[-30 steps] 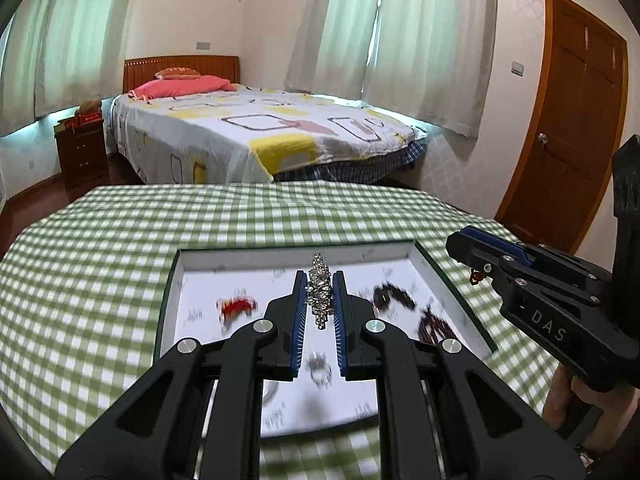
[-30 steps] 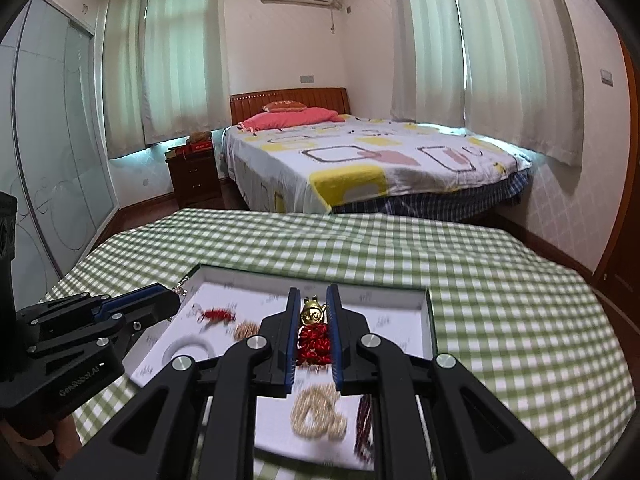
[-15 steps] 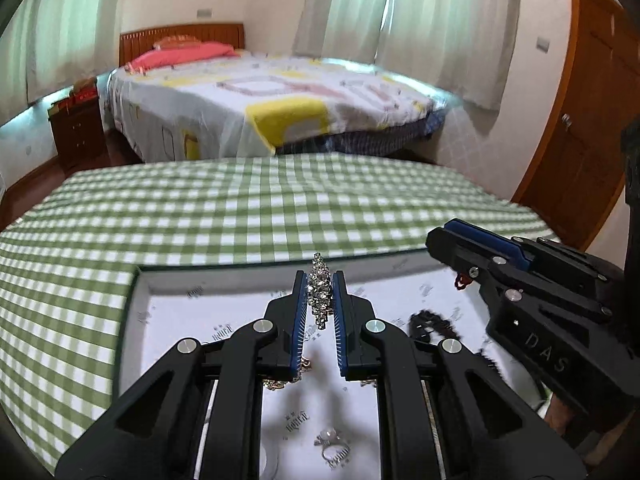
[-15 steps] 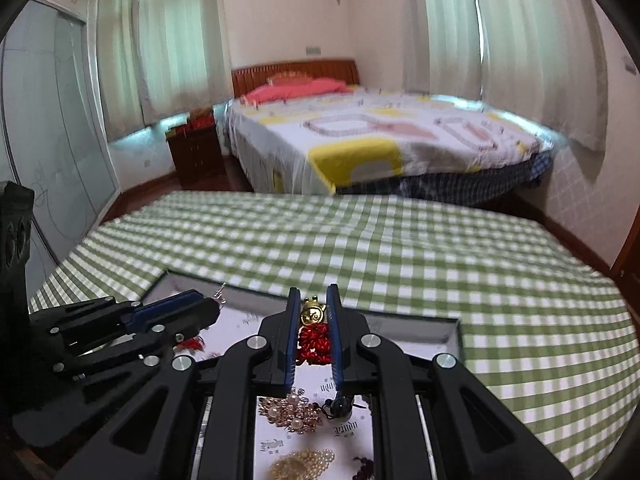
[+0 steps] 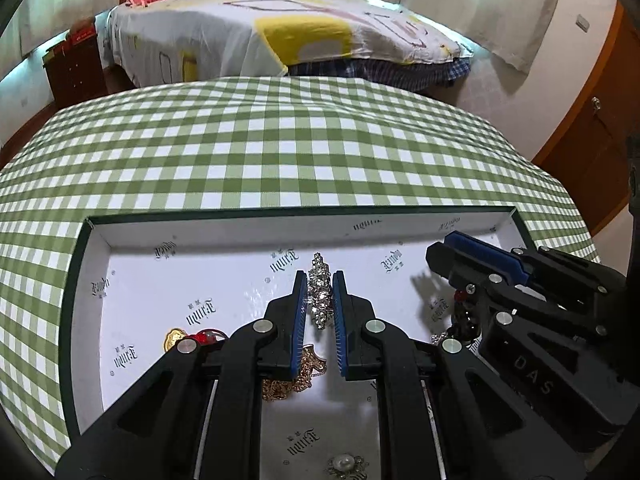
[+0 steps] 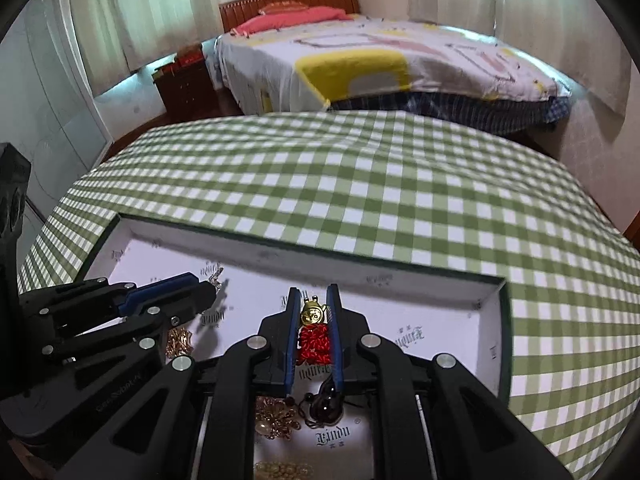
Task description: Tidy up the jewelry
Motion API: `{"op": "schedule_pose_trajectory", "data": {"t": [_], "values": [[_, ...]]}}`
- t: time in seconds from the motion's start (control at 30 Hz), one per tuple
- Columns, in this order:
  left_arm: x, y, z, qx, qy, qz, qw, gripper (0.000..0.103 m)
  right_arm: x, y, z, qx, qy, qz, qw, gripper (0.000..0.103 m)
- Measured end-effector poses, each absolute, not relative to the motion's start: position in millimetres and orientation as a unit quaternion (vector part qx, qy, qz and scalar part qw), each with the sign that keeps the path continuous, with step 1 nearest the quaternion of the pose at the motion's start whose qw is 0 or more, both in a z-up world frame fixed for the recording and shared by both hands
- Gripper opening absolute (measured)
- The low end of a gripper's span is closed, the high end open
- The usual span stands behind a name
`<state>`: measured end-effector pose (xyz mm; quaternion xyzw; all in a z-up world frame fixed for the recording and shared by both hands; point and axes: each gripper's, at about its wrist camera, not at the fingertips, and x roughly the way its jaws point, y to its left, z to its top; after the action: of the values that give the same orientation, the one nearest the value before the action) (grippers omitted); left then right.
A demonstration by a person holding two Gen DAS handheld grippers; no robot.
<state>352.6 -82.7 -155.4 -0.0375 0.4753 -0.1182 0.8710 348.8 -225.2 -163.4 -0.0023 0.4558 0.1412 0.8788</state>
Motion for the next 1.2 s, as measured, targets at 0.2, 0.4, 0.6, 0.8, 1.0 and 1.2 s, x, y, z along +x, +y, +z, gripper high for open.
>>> {"op": "schedule_pose_trajectory", "data": {"t": [0.2,0.4,0.6,0.8,1.0,1.2], "values": [[354.6,-83.8,-160.2,-0.043,0.486,-0.119,0.865,0.013,351.0,-225.0,-166.6,-0.002,0.463,0.139,0.875,0.014],[358.0,-88.3,-162.4,-0.044,0.486,-0.116,0.865,0.027,350.9,-227.0,-165.4,0.000,0.461,0.132,0.878,0.023],[353.4,-84.3,-158.8,-0.047,0.480,-0.110,0.869,0.033,349.4,-228.3,-163.3,-0.002,0.455,0.123,0.882,0.032],[347.3,-74.8,-154.4,-0.054,0.470,-0.090,0.877,0.043,345.5,-231.6,-159.6,-0.004,0.444,0.109,0.890,0.046],[335.2,-63.2,-146.6,-0.050,0.452,-0.069,0.888,0.057,335.4,-232.6,-151.4,-0.018,0.427,0.091,0.900,0.065],[313.4,-55.6,-129.3,-0.040,0.419,-0.056,0.905,0.073,313.7,-235.8,-147.0,-0.029,0.415,0.072,0.907,0.072]]}}
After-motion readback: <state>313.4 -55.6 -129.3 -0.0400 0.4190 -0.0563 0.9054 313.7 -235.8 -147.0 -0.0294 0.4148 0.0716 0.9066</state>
